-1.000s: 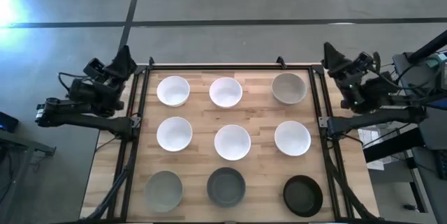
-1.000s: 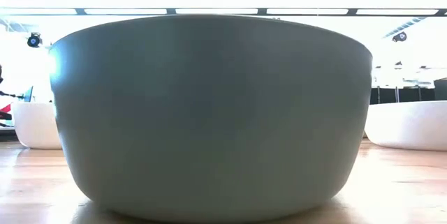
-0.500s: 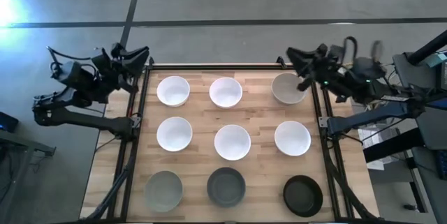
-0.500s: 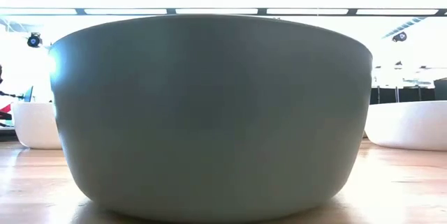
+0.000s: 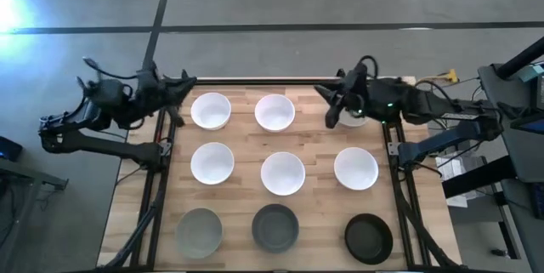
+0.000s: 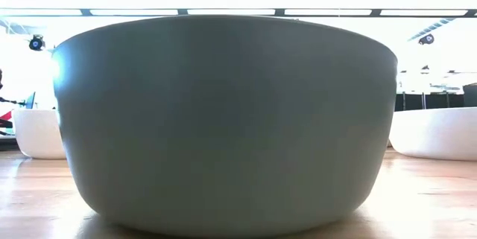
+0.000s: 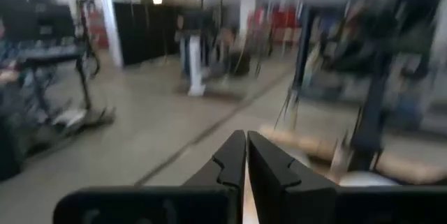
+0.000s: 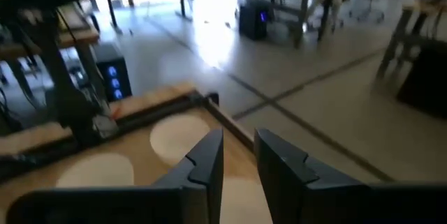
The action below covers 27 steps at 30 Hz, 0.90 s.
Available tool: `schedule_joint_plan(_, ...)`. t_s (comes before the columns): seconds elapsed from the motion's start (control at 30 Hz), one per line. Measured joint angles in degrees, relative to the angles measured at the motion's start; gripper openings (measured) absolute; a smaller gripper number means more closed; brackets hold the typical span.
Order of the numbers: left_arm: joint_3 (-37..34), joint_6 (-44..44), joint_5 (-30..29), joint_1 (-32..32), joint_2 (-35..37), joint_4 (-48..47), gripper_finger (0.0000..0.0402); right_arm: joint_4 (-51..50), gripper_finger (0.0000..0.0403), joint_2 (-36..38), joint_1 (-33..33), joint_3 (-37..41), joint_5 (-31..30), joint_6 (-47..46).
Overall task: Nest bowls inside each other
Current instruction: Stack the light gray bowl on top of the white bowl
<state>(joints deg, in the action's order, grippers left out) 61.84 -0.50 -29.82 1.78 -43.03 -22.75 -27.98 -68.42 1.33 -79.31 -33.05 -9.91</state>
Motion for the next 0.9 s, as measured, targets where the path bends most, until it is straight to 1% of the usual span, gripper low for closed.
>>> schedule_joint_plan(0.07,-0.04,0.06,-0.6,0.02,-0.9,-5.19,0.0001,-5.6,0.0078,-0.86,-0.63,-0.29,-0.01,-4.26)
schedule_joint_plan(0.2,-0.06,0.48,-0.57,0.02,-2.8,-13.77,0.0001,-21.11,0.0077,-1.19,-2.76,-0.47,0.0,-16.11)
schedule_joint_plan(0.27,-0.08,3.05,-0.54,0.02,-3.78,-16.19,0.0001,-27.44,0.0078,-1.09,-4.37,-0.29,0.05,-21.5)
schedule_joint_plan(0.3,-0.11,4.46,-0.51,0.02,-4.35,-16.67,0.0001,-30.61,0.0079,-1.09,-5.43,-0.22,0.55,-23.26)
schedule_joint_plan(0.37,-0.45,6.0,-0.46,0.02,-5.7,-16.95,0.0001,-34.81,0.0086,-1.14,-8.2,-0.15,4.07,-25.0)
schedule_joint_plan(0.47,-0.47,5.71,-1.75,0.08,-7.64,-16.84,0.0001,-38.09,0.0107,-2.11,-13.51,-0.09,11.58,-26.06)
schedule_joint_plan(0.57,-0.45,5.64,-3.5,0.2,-9.61,-16.84,0.0001,-40.64,0.0133,-4.56,-18.76,-0.02,17.27,-26.11)
schedule_joint_plan(0.67,-0.45,5.65,-3.27,0.5,-11.38,-16.92,0.0001,-42.36,0.0152,-7.49,-23.43,-0.02,20.49,-25.11)
schedule_joint_plan(0.73,-0.45,5.9,-1.83,0.53,-11.72,-17.16,0.0001,-42.76,0.0159,-9.84,-25.96,0.0,22.25,-23.12)
schedule_joint_plan(0.83,-0.45,6.24,1.1,0.63,-11.73,-17.33,0.0003,-42.75,0.0161,-13.68,-28.58,0.0,24.34,-19.63)
schedule_joint_plan(0.9,-0.45,7.55,2.06,0.63,-11.59,-17.35,0.0011,-43.18,0.0159,-16.37,-29.68,0.0,24.57,-17.52)
